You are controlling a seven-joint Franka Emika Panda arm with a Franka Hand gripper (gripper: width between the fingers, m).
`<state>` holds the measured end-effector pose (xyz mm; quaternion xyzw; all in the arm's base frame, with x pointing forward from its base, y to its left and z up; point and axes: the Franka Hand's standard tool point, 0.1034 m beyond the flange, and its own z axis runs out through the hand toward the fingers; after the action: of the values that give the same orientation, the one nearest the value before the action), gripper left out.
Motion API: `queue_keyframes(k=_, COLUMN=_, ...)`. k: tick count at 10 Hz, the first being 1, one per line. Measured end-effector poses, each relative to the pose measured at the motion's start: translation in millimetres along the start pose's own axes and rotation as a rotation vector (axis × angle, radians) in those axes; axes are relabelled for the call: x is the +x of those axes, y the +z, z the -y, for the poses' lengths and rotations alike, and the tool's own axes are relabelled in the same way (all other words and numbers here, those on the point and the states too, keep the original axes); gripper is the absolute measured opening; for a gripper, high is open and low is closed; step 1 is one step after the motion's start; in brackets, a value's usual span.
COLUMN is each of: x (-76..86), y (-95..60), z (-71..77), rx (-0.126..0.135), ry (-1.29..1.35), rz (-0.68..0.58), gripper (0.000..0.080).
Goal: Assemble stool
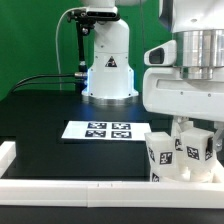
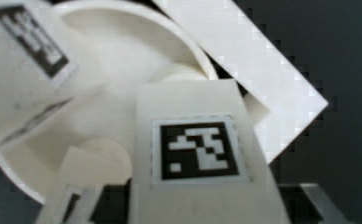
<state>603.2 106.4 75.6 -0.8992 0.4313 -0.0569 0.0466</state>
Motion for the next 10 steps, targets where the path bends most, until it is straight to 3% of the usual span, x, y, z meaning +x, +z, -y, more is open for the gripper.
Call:
queue_keyframes(k=1, x=-4.3, y=0.0, z=0.1, rx=-0.021, ry=0.087, rz=0.018, gripper=0.0334)
queue_keyframes(k=4, x=-4.0, y=0.5, z=-1.5, rx=-0.026, ry=0.297, rz=0.022, gripper=0.0334)
queue_keyframes(k=10, x=-10.2, y=2.0, z=1.0, rx=-0.014, ry=1.077, rz=0.083, gripper=0.0334)
